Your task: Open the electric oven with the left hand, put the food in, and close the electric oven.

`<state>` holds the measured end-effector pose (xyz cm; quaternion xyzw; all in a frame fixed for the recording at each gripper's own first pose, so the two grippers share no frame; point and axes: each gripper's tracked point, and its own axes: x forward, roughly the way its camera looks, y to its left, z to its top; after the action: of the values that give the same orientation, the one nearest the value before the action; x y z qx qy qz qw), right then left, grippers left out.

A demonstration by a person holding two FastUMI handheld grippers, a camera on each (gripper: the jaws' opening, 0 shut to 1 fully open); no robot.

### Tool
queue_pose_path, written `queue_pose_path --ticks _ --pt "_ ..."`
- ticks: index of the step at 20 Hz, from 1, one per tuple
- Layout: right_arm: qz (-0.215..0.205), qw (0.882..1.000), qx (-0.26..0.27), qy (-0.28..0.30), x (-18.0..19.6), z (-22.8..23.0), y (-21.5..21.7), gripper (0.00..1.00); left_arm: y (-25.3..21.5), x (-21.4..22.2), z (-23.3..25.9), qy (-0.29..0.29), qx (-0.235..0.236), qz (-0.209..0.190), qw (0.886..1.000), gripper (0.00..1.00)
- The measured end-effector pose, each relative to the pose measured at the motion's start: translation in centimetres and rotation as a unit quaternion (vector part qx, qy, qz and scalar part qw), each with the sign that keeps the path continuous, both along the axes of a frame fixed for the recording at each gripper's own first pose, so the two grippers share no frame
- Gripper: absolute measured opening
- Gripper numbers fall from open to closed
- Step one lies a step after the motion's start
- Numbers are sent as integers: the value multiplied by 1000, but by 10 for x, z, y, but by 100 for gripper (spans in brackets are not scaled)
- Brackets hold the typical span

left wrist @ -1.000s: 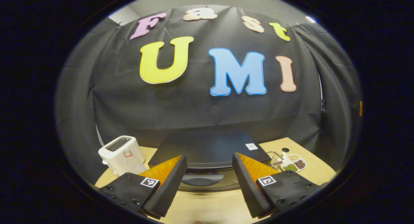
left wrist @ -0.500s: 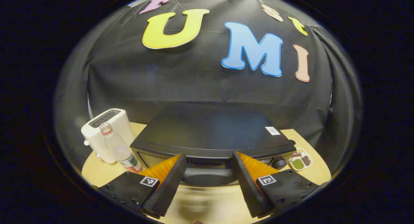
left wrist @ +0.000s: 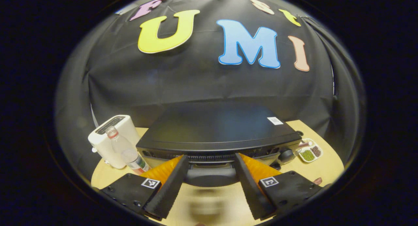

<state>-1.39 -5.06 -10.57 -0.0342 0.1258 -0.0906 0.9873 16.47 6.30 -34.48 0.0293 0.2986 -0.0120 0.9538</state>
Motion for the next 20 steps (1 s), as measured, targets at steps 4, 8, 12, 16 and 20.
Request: queue_pose_path --ticks 4,8,12,16,20 --pt "8 1000 4 0 -2 0 3 96 0 -27 -3 10 -2 2 1000 94" --pt "11 1000 8 2 -6 -1 2 96 1 -52 -10 24 -8 12 1000 96" --pt "17 1000 5 7 -11 -2 3 96 0 -74 -22 42 -9 9 999 96" --pt "20 1000 0 9 -16 -2 4 96 2 -92 -34 55 -14 8 998 97" --pt "23 1000 -1 13 -18 -3 5 96 3 -110 -52 74 -6 -3 997 97"
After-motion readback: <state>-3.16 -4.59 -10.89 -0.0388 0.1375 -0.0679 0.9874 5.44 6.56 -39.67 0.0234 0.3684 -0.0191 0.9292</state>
